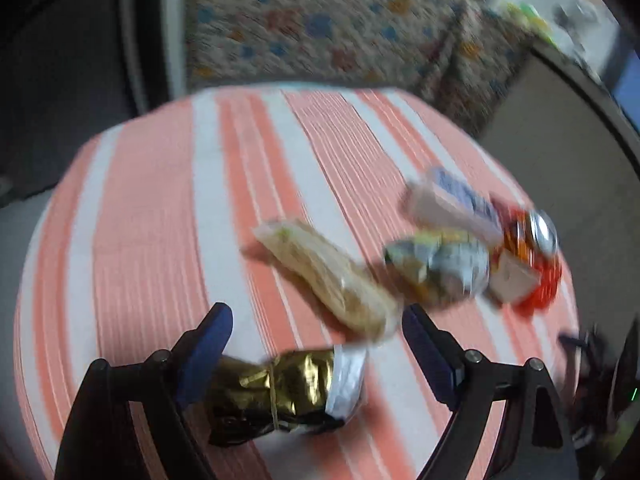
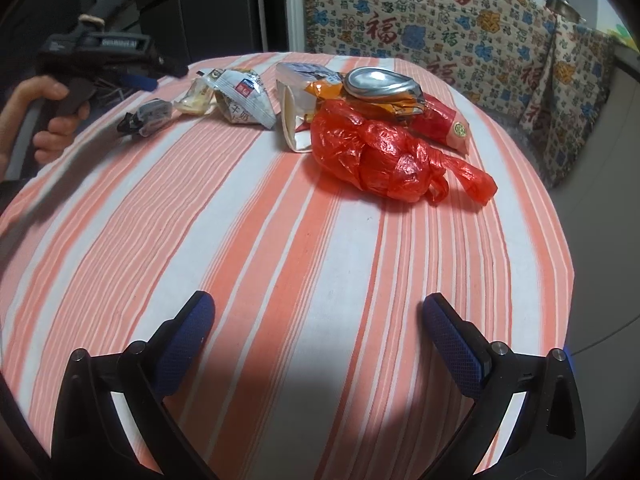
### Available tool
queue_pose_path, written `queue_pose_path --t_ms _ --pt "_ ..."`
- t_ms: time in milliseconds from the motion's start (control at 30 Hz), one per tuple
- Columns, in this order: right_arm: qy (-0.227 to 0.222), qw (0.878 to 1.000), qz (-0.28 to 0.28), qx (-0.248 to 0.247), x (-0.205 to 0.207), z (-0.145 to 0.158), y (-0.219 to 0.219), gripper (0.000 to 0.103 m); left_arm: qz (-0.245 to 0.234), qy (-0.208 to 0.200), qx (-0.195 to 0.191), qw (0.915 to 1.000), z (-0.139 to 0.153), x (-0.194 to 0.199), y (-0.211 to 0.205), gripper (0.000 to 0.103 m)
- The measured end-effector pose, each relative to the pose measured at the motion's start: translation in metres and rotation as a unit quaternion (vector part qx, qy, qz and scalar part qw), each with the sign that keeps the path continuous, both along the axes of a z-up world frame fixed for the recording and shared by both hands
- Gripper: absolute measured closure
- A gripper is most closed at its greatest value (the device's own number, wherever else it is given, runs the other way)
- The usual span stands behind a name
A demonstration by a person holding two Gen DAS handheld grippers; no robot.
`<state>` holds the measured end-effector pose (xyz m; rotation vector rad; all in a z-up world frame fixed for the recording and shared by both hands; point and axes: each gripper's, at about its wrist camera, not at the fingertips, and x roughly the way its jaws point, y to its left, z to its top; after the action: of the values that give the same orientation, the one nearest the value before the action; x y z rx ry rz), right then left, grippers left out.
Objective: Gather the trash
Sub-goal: 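Grasp the gold wrapper with the left tool while the right tool grasps the red plastic bag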
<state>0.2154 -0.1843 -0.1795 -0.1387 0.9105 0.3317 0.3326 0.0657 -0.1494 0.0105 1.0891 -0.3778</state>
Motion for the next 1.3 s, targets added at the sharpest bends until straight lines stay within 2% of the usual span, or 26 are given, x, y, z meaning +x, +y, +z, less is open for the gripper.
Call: queue_pose_path --t_ms 67,267,367,500,533,567,600,633,667,900,1000,1167,1233,1300 --pt "0.000 1.000 0.000 0.000 0.000 0.000 0.000 0.000 -0.034 0.011 0.015 0.9993 -0.004 -0.014 -0.002 0.014" --pt "0.000 1.000 0.000 -0.001 0.000 0.000 0.000 0.000 -0.118 0.036 0.007 0.9923 -0.007 -0.067 -0.007 0.014" --pt "0.000 1.000 0.000 0.000 0.000 0.000 0.000 0.000 -0.103 0.005 0.040 0.9938 -0.010 -0.067 -0.015 0.014" --pt "0.000 1.000 -0.001 0.000 -0.001 0.000 -0.001 0.000 -0.059 -0.023 0.031 0.9975 -0.015 -0.067 -0.010 0.016" --pt "0.000 1.000 0.000 0.001 -0.001 0.000 -0.001 0.000 -0.049 -0.030 0.032 0.9978 -0.015 -0.069 -0.011 0.020" --pt "0.000 1.000 0.000 0.001 -0.002 -0.001 -0.002 0.000 -0.043 -0.036 0.035 0.9978 -0.014 -0.071 -0.011 0.037" --pt "0.000 1.000 0.000 0.001 -0.001 -0.001 -0.002 0.000 -0.038 -0.043 0.039 0.9976 -0.013 -0.076 -0.013 0.046" --pt "0.000 1.000 0.001 0.002 -0.002 -0.001 -0.002 0.000 -0.029 -0.045 0.040 0.9978 -0.012 -0.081 -0.014 0.049" --pt "-0.001 1.000 0.002 0.004 -0.002 -0.001 -0.003 0.000 -0.023 -0.044 0.032 0.9983 -0.011 -0.087 -0.016 0.059" --pt "-0.005 1.000 -0.006 0.010 -0.001 0.004 -0.012 0.000 0.054 -0.049 0.017 0.9972 -0.010 -0.135 -0.051 0.058" --pt "-0.014 0.999 -0.032 0.026 0.006 0.013 -0.031 0.000 0.077 -0.065 0.017 0.9948 -0.013 -0.148 -0.066 0.048" --pt "-0.054 0.995 -0.062 0.053 0.032 0.037 -0.069 0.000 0.074 -0.095 0.059 0.9909 -0.019 -0.154 -0.077 0.044" --pt "-0.051 0.995 -0.049 0.069 0.052 0.043 -0.078 0.000 0.076 -0.094 0.063 0.9906 -0.020 -0.152 -0.080 0.037" --pt "-0.047 0.996 -0.030 0.070 0.074 0.042 -0.078 0.000 0.081 -0.098 0.063 0.9899 -0.021 -0.155 -0.081 0.036"
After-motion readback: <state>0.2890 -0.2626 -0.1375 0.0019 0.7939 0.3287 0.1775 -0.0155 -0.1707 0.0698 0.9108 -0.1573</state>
